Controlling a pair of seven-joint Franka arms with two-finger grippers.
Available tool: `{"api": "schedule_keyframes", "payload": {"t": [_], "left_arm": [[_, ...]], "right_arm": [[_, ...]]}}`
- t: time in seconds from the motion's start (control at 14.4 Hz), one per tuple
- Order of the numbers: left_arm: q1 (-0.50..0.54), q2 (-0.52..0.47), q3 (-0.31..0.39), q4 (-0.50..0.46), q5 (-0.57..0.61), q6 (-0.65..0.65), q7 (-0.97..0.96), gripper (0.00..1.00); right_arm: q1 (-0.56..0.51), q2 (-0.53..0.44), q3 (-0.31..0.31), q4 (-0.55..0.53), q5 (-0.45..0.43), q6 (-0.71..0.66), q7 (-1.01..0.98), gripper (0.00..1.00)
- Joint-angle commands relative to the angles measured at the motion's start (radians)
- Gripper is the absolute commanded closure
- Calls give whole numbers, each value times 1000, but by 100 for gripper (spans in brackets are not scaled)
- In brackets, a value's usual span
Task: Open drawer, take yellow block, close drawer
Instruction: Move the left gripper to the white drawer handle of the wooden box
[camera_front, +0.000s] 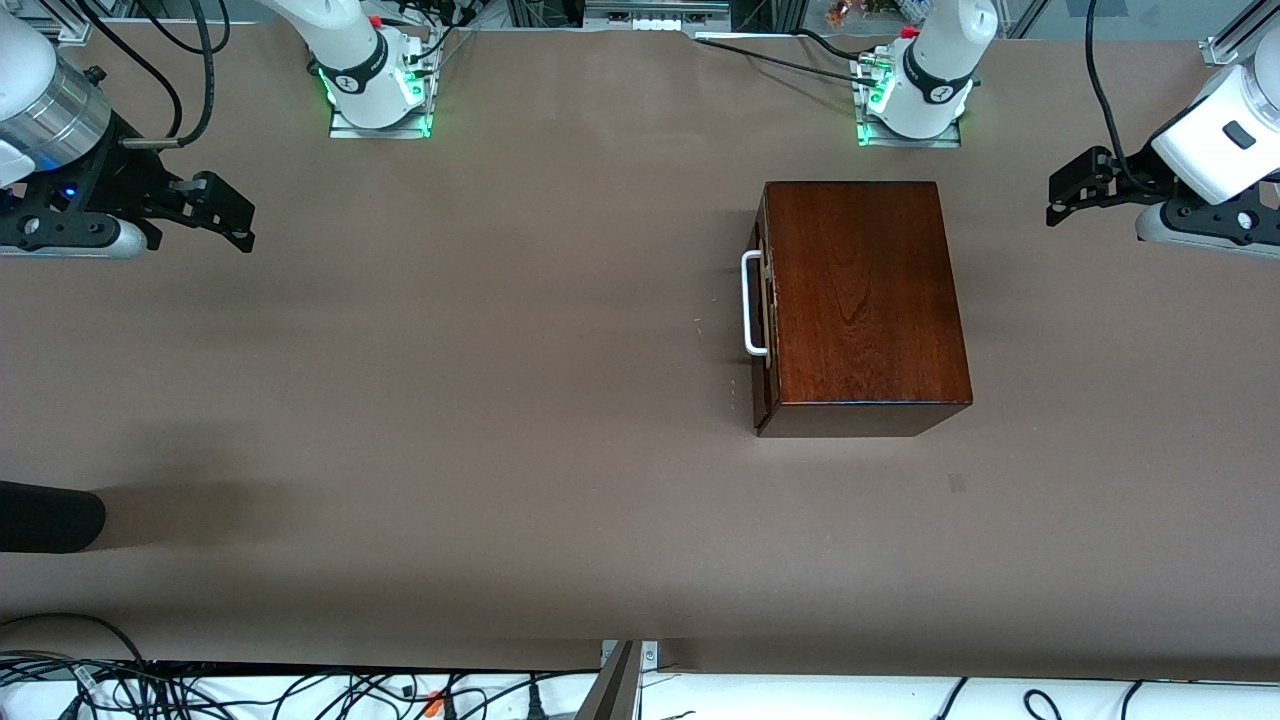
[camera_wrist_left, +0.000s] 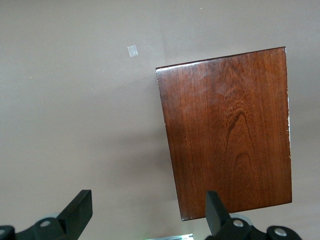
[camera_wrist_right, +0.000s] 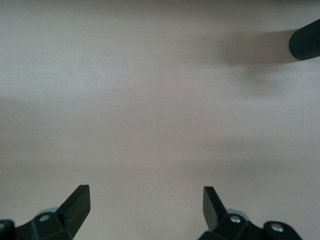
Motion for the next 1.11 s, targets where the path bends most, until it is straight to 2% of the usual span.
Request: {"api": "schedule_keyframes", "payload": {"t": [0.0, 0.42, 0.63, 0.77, 1.04], "left_arm": [[-6, -10, 6, 5, 28, -1, -1, 0], [6, -7, 9, 5, 23, -4, -11, 0], [-14, 0, -28, 10, 5, 2, -51, 0], [-23, 11, -118, 15, 5, 10, -161, 0], [-28, 101, -346, 100, 12, 11, -443, 0]], "right_arm": [[-5, 5, 0, 19, 18, -6, 8, 0], [-5, 5, 0, 19, 18, -6, 8, 0], [-5, 5, 0, 19, 18, -6, 8, 0], [-5, 5, 0, 19, 18, -6, 8, 0], [-5, 5, 0, 19, 18, -6, 8, 0]]}}
